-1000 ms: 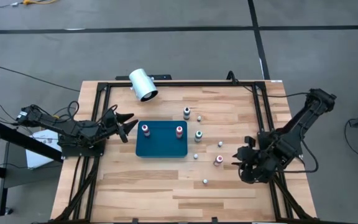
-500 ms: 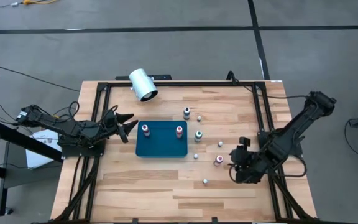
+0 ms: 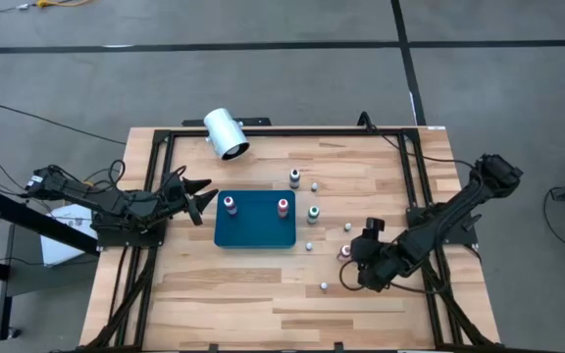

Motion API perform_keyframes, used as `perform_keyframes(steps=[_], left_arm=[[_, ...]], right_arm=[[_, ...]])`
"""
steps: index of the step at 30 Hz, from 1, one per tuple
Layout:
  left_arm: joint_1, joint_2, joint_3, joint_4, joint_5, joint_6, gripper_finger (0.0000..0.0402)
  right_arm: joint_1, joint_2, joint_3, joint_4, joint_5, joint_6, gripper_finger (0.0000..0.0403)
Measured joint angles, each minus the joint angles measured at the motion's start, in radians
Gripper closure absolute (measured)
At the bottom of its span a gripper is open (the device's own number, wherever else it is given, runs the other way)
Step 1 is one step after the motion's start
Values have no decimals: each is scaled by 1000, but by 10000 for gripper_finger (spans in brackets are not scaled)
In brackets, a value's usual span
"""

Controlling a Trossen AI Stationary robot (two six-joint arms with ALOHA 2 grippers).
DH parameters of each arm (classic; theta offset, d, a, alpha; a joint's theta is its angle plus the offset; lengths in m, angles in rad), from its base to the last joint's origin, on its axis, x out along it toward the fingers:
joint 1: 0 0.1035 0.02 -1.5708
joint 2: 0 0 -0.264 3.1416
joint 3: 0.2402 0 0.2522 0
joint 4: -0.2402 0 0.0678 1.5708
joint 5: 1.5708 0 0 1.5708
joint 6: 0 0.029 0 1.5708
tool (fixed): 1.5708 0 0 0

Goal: Pick & Place food coloring
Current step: Put the large pink food coloring bottle into the bin

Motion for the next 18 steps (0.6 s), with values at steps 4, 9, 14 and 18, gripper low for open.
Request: perform_keyframes(steps=[4,9,14,18], left_arm=[[0,0,0,-11,0,0,182],[0,0,0,-18,0,-1,182],[0,0,0,-18,0,-1,182],[0,0,0,-18,0,-1,182]], right_arm=[[-16,14,0,88,-23,-79,173],[-46,14,0,115,-28,-95,173],[-76,14,0,142,-59,-151,173],[-98,14,0,148,-99,-171,181]])
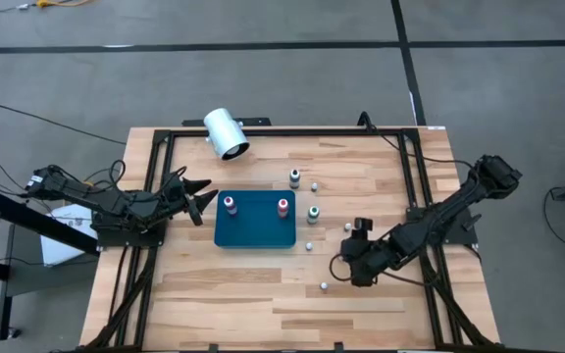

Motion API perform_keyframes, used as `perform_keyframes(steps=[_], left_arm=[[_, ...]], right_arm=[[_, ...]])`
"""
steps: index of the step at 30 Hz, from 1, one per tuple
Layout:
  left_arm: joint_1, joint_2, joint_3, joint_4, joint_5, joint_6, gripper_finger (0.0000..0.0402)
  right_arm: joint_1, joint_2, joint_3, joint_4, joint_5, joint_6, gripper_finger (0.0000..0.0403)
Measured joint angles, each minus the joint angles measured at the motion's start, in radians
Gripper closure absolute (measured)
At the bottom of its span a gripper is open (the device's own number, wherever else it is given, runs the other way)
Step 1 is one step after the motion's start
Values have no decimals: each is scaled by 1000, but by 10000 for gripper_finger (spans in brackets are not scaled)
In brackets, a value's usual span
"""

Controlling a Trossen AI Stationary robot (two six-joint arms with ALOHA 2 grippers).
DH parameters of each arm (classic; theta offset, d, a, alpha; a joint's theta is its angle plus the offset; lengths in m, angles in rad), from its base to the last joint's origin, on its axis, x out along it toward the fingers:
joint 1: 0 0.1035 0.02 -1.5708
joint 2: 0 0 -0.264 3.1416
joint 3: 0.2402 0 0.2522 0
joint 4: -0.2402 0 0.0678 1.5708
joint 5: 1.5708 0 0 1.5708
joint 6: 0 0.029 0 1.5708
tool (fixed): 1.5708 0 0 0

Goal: Pick & Place food coloring
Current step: Put the large pink food coloring bottle into the bin

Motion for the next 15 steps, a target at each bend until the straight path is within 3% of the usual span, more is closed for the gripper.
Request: perform_keyframes(steps=[11,15], left_arm=[[0,0,0,0,0,0,182],[0,0,0,0,0,0,182]], right_arm=[[-20,-2,1,4,-4,-2,270],[-20,-3,4,7,3,0,283]])
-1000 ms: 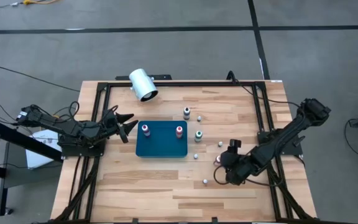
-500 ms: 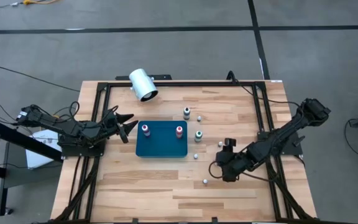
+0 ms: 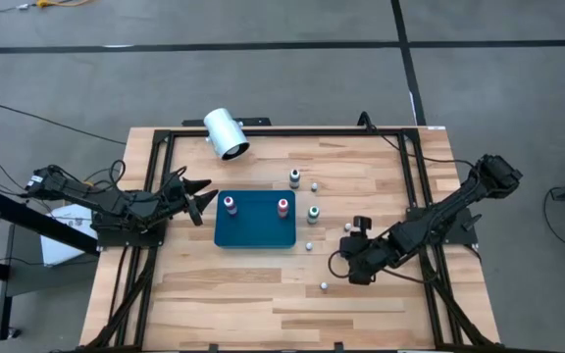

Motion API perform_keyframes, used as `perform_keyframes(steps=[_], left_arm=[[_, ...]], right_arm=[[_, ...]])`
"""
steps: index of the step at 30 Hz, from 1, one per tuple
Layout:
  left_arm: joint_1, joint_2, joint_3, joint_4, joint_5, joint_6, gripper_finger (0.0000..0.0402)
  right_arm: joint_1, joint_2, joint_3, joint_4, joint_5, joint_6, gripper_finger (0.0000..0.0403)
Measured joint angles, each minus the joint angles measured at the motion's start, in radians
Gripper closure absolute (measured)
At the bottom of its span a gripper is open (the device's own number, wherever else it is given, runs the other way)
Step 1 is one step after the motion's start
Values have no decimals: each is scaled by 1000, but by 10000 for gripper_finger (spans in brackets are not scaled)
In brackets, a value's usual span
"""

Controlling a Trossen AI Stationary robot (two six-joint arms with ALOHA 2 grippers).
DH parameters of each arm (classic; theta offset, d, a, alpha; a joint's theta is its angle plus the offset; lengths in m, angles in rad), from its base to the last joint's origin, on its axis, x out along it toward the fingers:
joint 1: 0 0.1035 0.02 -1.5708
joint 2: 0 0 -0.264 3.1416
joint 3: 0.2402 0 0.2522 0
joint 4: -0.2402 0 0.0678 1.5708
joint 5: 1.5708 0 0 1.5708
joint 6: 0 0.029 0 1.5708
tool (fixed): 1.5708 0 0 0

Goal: Pick & Place food coloring
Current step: Put the large pink food coloring bottle into the bin

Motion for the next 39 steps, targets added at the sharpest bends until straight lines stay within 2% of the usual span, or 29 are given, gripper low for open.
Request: perform_keyframes(steps=[20,28,39], left_arm=[[0,0,0,0,0,0,182],[0,0,0,-1,0,0,182],[0,0,0,-43,0,0,181]], right_arm=[[-90,-102,3,-28,-60,-108,289],[-145,-218,3,-19,-130,-132,289],[-223,-383,5,215,-305,-148,289]])
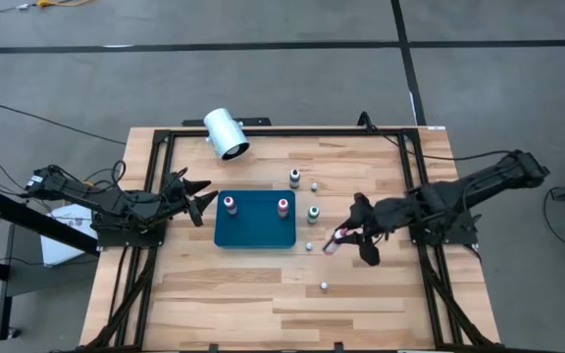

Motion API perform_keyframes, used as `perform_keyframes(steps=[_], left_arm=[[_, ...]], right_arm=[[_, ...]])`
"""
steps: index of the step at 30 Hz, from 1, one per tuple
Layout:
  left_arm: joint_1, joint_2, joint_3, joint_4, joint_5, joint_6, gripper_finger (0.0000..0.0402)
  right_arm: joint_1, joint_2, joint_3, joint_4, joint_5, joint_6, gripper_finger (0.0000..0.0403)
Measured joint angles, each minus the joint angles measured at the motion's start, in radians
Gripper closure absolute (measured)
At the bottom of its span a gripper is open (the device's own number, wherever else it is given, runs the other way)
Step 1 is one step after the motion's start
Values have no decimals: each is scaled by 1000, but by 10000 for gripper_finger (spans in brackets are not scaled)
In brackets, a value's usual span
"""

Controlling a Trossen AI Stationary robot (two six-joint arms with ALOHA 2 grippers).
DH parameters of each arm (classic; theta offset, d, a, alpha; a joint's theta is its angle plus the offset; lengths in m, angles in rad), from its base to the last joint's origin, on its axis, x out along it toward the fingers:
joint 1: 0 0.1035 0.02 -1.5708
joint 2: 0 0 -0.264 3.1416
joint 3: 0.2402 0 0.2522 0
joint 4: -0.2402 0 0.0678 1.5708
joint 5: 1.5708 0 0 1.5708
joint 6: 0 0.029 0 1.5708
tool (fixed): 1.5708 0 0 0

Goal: Pick & Place food coloring
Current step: Put the large pink food coloring bottle into the bin

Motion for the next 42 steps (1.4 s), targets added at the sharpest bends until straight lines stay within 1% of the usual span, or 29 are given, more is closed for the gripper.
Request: perform_keyframes(steps=[3,9,15,22,25,27,34,36,38,42], left_arm=[[0,0,0,0,0,0,182],[0,0,0,-1,0,0,181],[0,0,0,-1,0,0,181],[0,0,0,-2,0,0,181],[0,0,0,-1,0,0,181],[0,0,0,-1,0,0,181],[0,0,0,-9,0,0,181],[0,0,0,-16,0,0,182],[0,0,0,-25,1,0,181],[0,0,0,-32,3,0,181]], right_arm=[[-14,-14,0,75,-55,-24,289],[-43,-12,0,219,-231,-45,289],[-73,7,2,295,-279,-45,289],[-121,25,0,306,-276,-44,289],[-150,50,1,377,-248,-45,289],[-172,75,5,425,-248,-52,289],[-222,200,127,414,-249,-132,289],[-231,244,179,381,-248,-165,289],[-241,286,230,306,-246,-196,289],[-259,373,336,181,-198,-245,289]])
